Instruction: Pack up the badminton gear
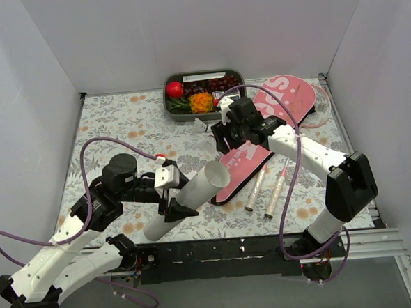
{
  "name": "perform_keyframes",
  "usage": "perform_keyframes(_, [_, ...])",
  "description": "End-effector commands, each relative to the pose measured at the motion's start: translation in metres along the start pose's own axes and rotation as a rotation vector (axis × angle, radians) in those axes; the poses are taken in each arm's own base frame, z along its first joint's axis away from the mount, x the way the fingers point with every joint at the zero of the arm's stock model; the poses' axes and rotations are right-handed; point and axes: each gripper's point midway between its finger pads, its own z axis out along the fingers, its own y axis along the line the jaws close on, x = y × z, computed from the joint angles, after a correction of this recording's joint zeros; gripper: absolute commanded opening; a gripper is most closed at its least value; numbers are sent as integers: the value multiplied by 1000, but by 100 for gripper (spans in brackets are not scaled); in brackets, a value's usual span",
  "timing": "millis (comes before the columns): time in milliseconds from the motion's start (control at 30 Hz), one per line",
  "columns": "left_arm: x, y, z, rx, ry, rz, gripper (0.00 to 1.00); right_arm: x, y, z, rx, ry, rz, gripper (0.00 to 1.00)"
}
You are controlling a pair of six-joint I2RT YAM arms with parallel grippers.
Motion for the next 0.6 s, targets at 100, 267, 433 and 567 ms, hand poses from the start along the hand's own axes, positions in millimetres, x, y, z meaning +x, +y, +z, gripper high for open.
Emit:
perform_keyframes(100, [-14, -4, -4, -1, -44, 42, 0, -19, -6, 31, 30, -99, -254, 72])
perform_keyframes(267, [-14, -5, -4, 6, -47, 44, 0, -15, -10, 60, 103, -71, -361, 73])
perform_keyframes(433, [-11, -5, -3, 7, -44, 39, 1, -24, -5, 81, 162, -64, -445, 74])
perform_keyframes(567, [-10, -6, -3, 10, -42, 42, 1, -26, -11, 98, 224, -50, -483, 74])
